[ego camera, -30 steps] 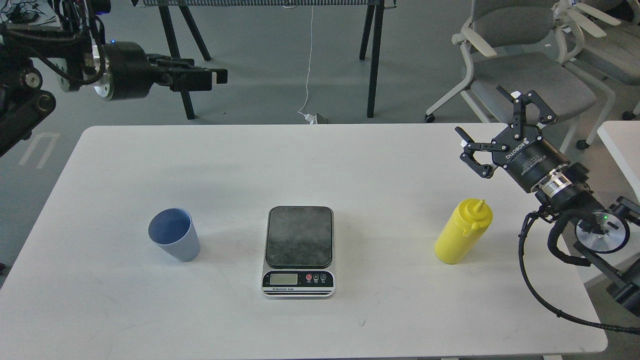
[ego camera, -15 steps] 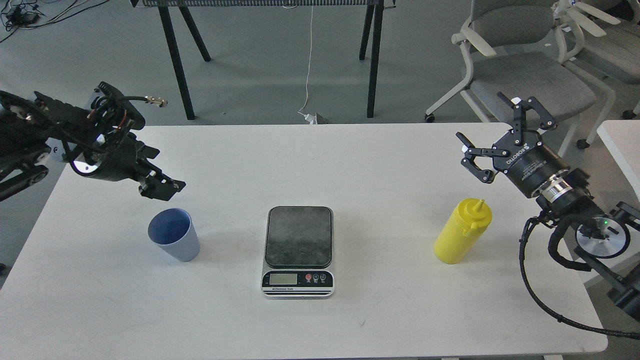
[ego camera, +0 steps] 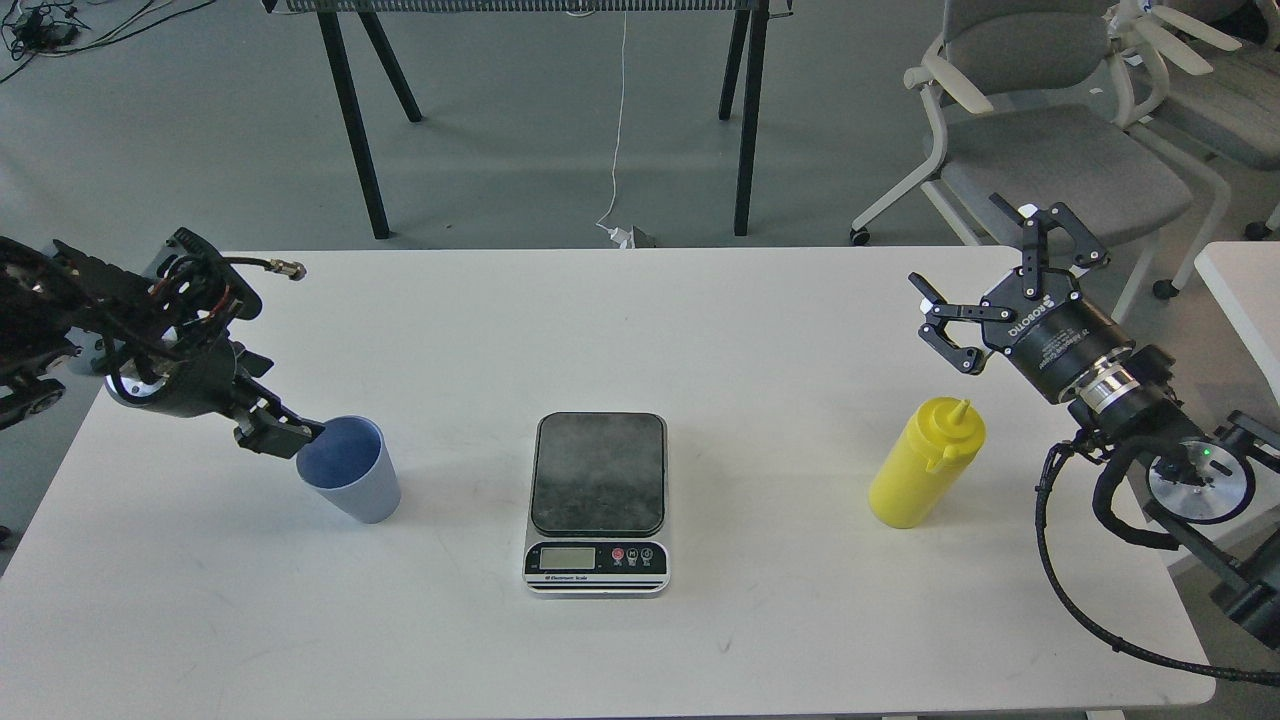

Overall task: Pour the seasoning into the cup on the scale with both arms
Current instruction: 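Lower the left gripper around the blue cup and close it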

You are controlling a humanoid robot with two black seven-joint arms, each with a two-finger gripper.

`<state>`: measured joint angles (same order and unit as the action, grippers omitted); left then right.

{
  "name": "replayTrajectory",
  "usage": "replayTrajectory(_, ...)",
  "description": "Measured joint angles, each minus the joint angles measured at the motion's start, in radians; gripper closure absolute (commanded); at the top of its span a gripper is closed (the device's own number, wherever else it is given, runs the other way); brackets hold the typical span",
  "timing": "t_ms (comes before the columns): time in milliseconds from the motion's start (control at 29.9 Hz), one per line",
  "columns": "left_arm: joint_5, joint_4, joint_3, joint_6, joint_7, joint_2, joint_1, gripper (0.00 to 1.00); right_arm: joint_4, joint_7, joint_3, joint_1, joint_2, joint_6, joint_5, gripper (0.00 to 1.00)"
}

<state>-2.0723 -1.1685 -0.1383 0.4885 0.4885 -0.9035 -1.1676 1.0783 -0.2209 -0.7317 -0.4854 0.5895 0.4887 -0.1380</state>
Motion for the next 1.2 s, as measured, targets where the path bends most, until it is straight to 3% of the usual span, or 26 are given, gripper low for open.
replayTrajectory(1203, 0.063, 0.075, -0.001, 0.000, 0.000, 0.098, 0.049, 0.03, 0.000, 0.000, -0.006, 0.027, 0.000, 0.000, 0.000, 0.01)
